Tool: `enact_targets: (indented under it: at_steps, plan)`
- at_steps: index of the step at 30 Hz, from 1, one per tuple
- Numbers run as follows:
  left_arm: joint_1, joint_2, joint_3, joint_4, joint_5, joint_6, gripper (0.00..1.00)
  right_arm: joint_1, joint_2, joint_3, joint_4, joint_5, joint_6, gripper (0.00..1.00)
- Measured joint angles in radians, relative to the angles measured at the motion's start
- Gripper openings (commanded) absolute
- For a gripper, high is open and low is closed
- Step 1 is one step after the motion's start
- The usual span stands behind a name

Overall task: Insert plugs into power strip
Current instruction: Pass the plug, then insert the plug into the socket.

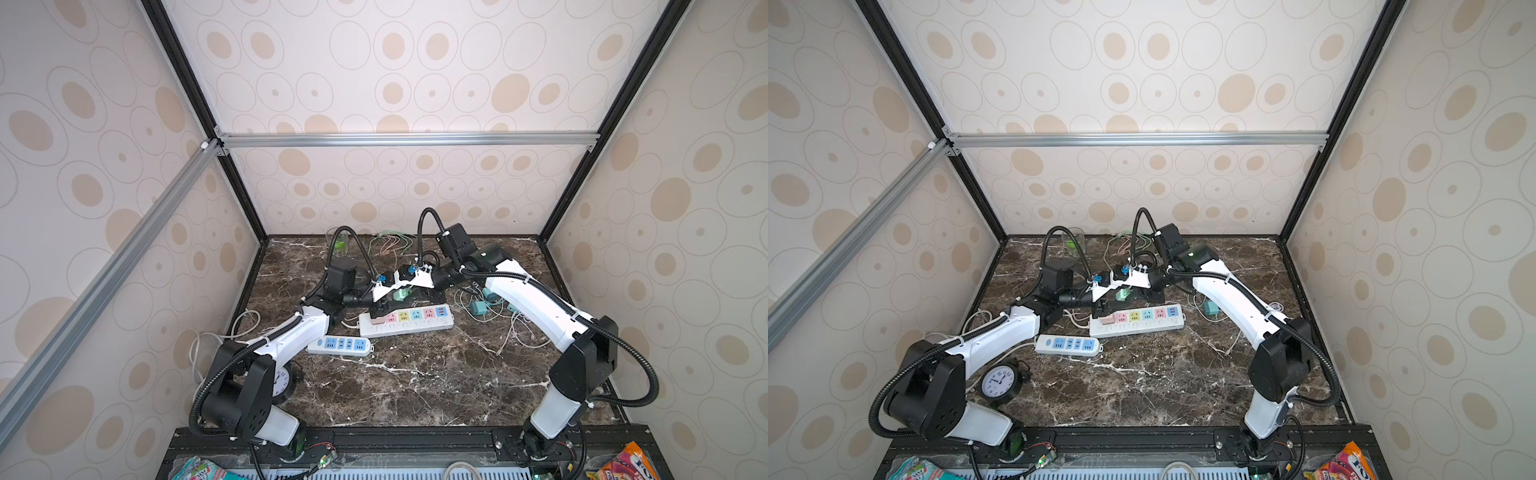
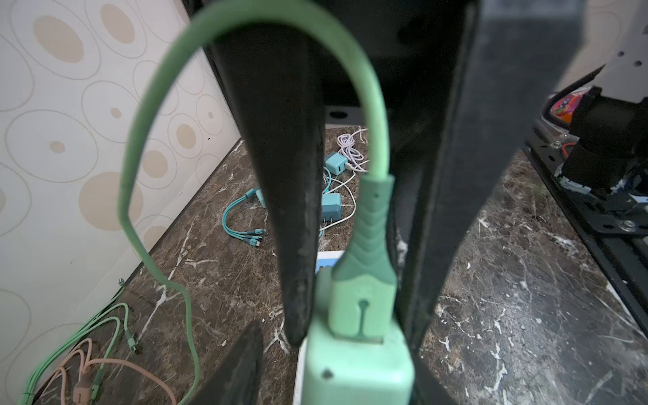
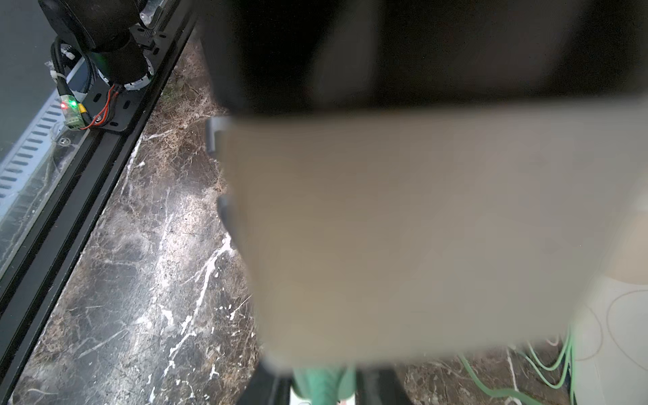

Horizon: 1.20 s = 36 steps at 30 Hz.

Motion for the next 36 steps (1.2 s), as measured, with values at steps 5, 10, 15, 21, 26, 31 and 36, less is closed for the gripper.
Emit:
enact_targets:
  at_steps: [5, 10, 15, 21, 26, 31, 36]
  plan:
    - [0.007, -0.060, -0.077, 0.089, -0.077, -0.047, 0.92, 0.000, 0.004, 0.000, 0.000, 0.003, 0.000, 0.00]
    - [0.029, -0.115, -0.158, 0.181, -0.201, -0.093, 0.98, -0.002, 0.013, -0.001, 0.000, 0.018, 0.000, 0.00]
    - [0.039, -0.202, -0.273, 0.283, -0.387, -0.171, 0.98, -0.002, 0.040, -0.001, 0.023, 0.035, 0.002, 0.00]
    - [0.040, -0.379, -0.357, 0.335, -0.713, -0.313, 0.98, -0.002, 0.101, 0.000, -0.010, 0.050, 0.004, 0.00]
    - [0.040, -0.531, -0.365, 0.323, -0.904, -0.401, 0.98, 0.011, 0.171, 0.012, -0.056, 0.090, -0.001, 0.00]
    - [0.040, -0.665, -0.378, 0.252, -1.056, -0.471, 0.98, 0.057, 0.248, 0.055, -0.104, 0.142, -0.014, 0.00]
    - [0.040, -0.723, -0.377, 0.140, -1.207, -0.535, 0.98, 0.093, 0.308, 0.079, -0.123, 0.189, -0.027, 0.00]
